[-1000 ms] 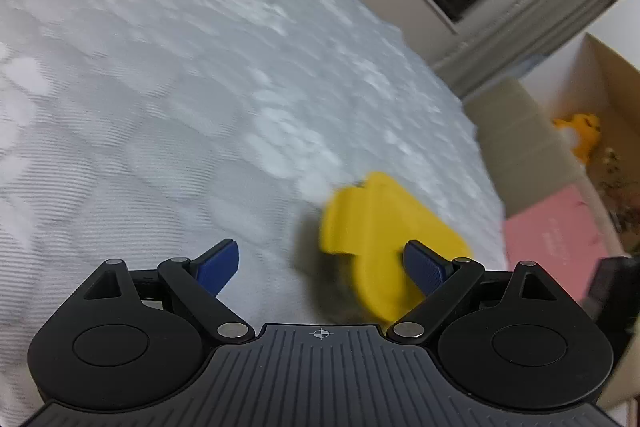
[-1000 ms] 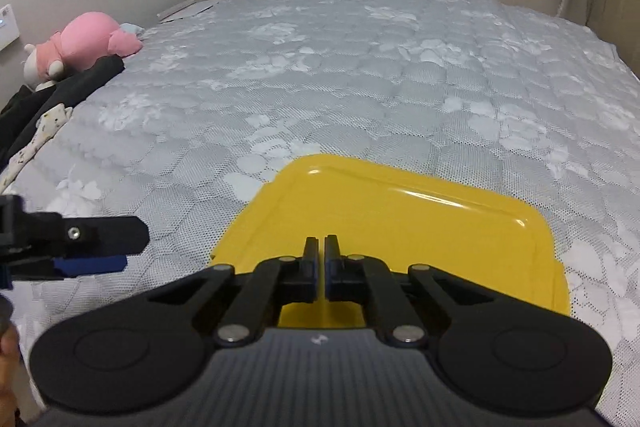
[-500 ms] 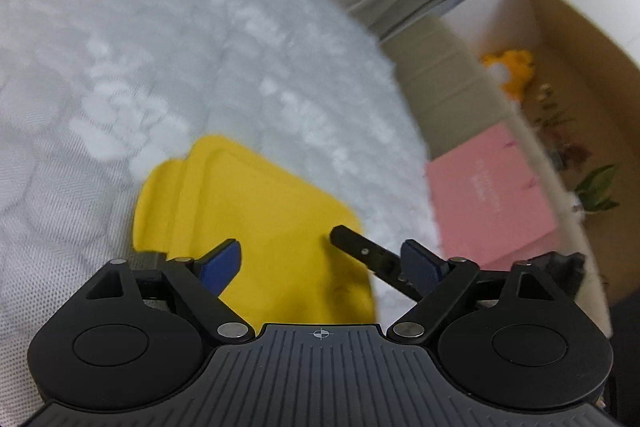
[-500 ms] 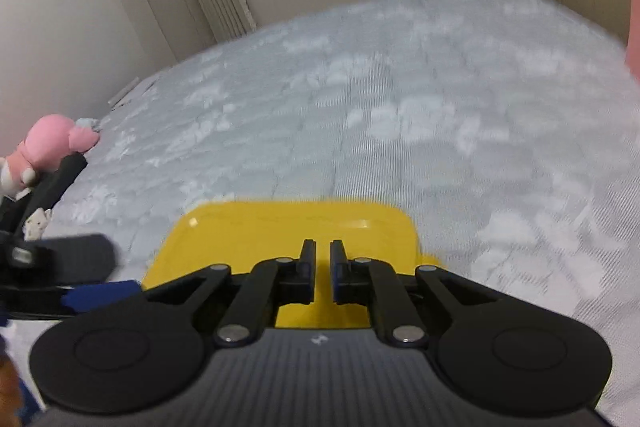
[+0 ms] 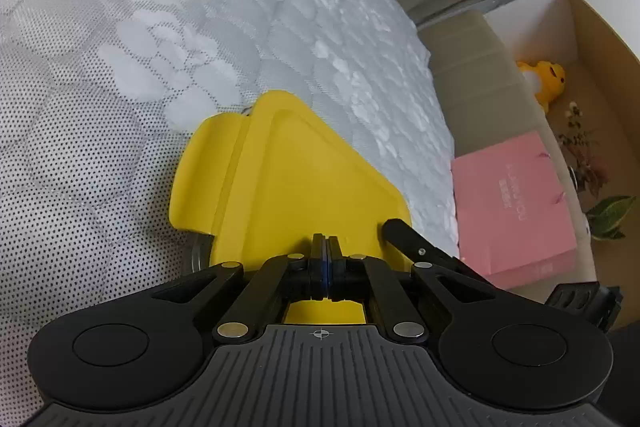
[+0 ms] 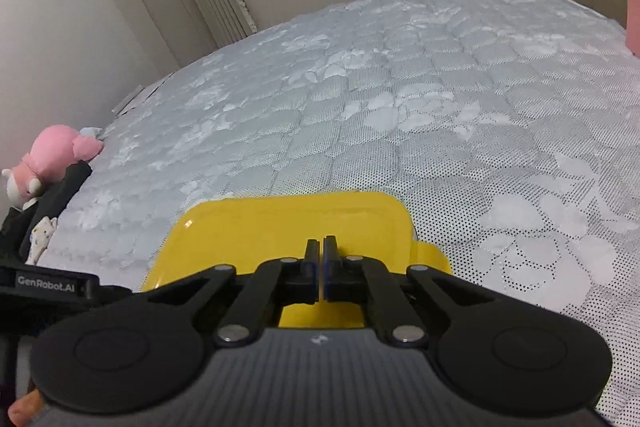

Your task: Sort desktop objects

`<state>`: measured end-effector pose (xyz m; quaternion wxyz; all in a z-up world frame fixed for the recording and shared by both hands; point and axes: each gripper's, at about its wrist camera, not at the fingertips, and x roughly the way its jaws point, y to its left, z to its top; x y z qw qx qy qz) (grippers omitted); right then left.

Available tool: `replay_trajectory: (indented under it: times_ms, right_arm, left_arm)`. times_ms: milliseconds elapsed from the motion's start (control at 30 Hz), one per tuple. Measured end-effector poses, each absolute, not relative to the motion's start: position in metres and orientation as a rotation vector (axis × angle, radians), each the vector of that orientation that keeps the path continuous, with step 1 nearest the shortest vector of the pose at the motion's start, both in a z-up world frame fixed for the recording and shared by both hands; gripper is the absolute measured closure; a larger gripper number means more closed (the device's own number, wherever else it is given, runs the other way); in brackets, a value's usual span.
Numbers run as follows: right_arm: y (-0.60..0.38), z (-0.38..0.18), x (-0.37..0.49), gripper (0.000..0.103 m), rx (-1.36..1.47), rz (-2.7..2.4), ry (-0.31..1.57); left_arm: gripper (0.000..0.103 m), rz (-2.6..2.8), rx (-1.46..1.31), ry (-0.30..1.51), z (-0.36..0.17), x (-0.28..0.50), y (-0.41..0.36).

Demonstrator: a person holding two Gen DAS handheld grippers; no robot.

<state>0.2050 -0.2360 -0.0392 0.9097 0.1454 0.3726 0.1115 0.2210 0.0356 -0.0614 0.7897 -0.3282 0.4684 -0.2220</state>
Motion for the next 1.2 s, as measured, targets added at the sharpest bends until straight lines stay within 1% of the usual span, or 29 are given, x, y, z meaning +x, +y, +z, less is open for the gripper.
replay_trajectory:
  times_ms: [33,67,100,133,167,200,233,267,300,333,367,400,433,467,600,633,700,767,1000,1200]
  right_arm:
    - [-0.236,-0.038,0.205,0.103,0.301,0.228,0.770]
    - [-0.237,-0.037,0.205,0.100,0.311,0.227,0.772]
    - [-0.239,-0.035,0.203,0.095,0.330,0.226,0.775]
    - [-0.242,-0.033,0.199,0.086,0.357,0.223,0.772]
    - [-0.245,-0.028,0.192,0.080,0.372,0.220,0.752]
    - [-0.248,-0.023,0.184,0.077,0.370,0.215,0.723]
    - [-0.250,-0.016,0.174,0.069,0.356,0.204,0.693]
    - [-0.252,-0.010,0.162,0.058,0.337,0.189,0.667]
    - [-0.253,-0.005,0.150,0.055,0.322,0.173,0.642]
    - [-0.255,-0.001,0.137,0.052,0.313,0.161,0.623]
    - [-0.257,0.001,0.126,0.048,0.308,0.153,0.615]
    - [-0.259,0.002,0.114,0.044,0.313,0.148,0.615]
    - [-0.261,0.001,0.103,0.035,0.326,0.149,0.619]
    - [-0.263,0.000,0.092,0.026,0.342,0.153,0.624]
    - [-0.268,-0.007,0.057,0.016,0.373,0.166,0.659]
    - [-0.267,-0.008,0.051,0.012,0.370,0.167,0.671]
    - [-0.263,-0.011,0.040,0.008,0.356,0.164,0.688]
    - [-0.258,-0.014,0.031,0.000,0.331,0.149,0.704]
    - [-0.240,-0.021,0.008,0.000,0.247,0.111,0.738]
    - [-0.233,-0.023,0.013,0.000,0.185,0.070,0.814]
  left_arm:
    - [0.100,-0.474,-0.687,1.000,-0.059,0.220,0.034]
    - [0.099,-0.473,-0.670,0.990,-0.055,0.218,0.032]
    - [0.091,-0.475,-0.652,0.981,-0.051,0.215,0.031]
    - [0.077,-0.469,-0.632,0.963,-0.046,0.211,0.031]
    - [0.069,-0.459,-0.611,0.941,-0.040,0.206,0.031]
    - [0.054,-0.437,-0.585,0.910,-0.032,0.199,0.033]
    - [0.048,-0.413,-0.556,0.878,-0.025,0.191,0.034]
    - [0.048,-0.394,-0.521,0.844,-0.018,0.181,0.035]
    - [0.044,-0.376,-0.481,0.807,-0.009,0.170,0.036]
    - [0.038,-0.351,-0.439,0.776,-0.002,0.157,0.036]
    - [0.032,-0.322,-0.398,0.752,0.004,0.145,0.036]
    - [0.018,-0.295,-0.358,0.732,0.007,0.134,0.034]
    - [0.009,-0.269,-0.313,0.711,0.010,0.123,0.032]
    - [0.009,-0.240,-0.258,0.693,0.012,0.110,0.029]
    - [0.009,-0.201,-0.115,0.723,0.008,0.076,0.021]
    - [0.008,-0.202,-0.099,0.740,0.004,0.070,0.020]
    - [0.006,-0.198,-0.084,0.776,-0.003,0.060,0.019]
    - [0.004,-0.189,-0.078,0.805,-0.011,0.053,0.020]
    - [0.004,-0.164,0.002,0.860,-0.028,0.042,0.014]
    - [0.003,-0.154,0.028,0.864,-0.030,0.041,0.009]
